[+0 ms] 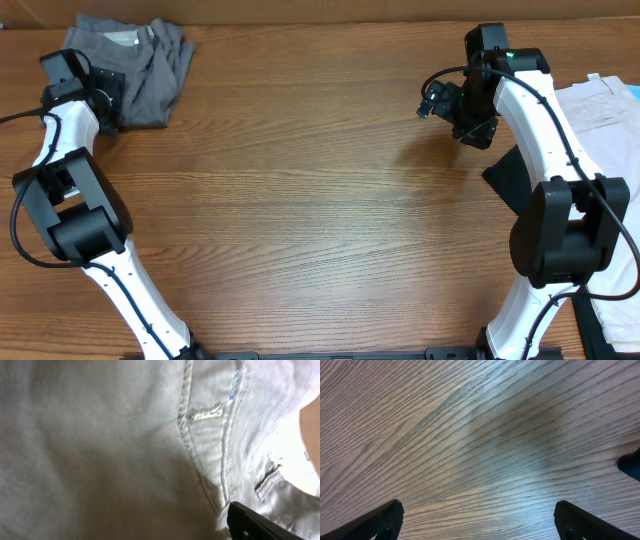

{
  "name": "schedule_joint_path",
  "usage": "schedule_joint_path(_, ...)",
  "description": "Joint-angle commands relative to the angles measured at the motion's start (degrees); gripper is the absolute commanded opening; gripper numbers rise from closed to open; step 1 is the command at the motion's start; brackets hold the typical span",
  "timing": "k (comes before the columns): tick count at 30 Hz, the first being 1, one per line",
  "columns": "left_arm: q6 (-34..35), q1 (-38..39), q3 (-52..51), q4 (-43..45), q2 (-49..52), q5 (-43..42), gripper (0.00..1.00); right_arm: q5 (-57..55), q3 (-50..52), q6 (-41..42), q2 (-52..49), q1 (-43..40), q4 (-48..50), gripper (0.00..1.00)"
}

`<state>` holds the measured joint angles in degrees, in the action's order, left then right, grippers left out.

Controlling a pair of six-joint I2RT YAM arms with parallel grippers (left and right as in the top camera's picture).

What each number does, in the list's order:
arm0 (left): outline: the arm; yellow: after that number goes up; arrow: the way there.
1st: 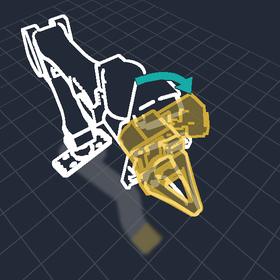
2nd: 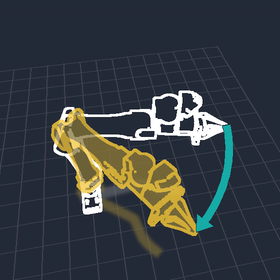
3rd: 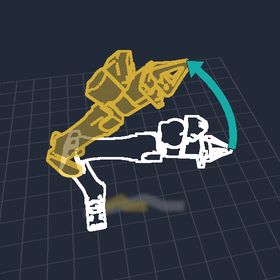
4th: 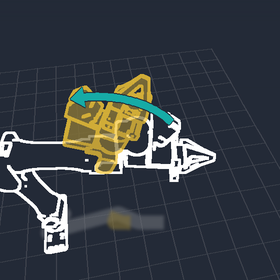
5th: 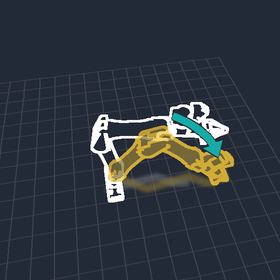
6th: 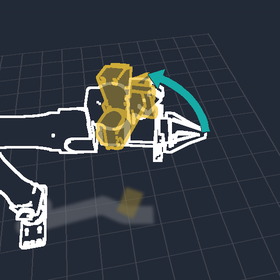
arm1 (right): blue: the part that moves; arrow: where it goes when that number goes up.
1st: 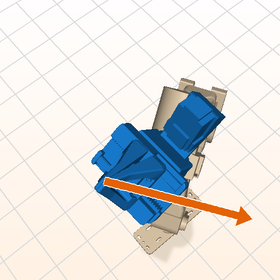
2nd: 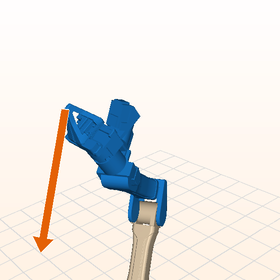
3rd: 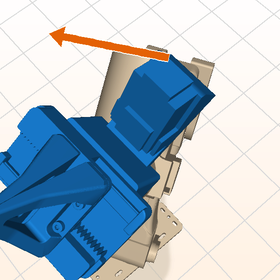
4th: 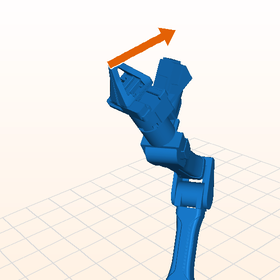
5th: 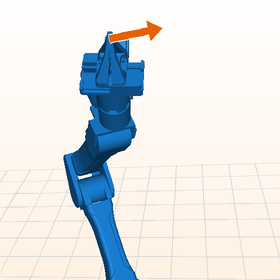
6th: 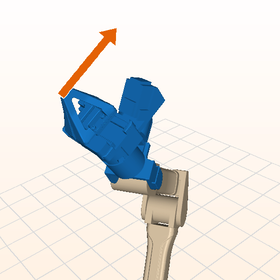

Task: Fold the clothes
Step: 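Grasp the folded shorts with the left gripper and carry them to the top-left corner, then release the shorts at the top-left corner with the left gripper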

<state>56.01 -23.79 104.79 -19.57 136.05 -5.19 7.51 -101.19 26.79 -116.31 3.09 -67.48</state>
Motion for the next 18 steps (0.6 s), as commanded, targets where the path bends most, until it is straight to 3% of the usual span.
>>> schedule_joint_path(1, -5.09, 0.11, -1.2, 2.29, 1.88, 2.43, 0.89, 0.02, -1.09, -0.04, 0.57, 0.2, 0.17, 1.0)
schedule_joint_path(18, -5.07, 5.03, -1.07, 4.94, 1.99, 1.09, 0.95, 0.02, -1.09, -0.04, 0.57, 0.2, 0.2, 1.0)
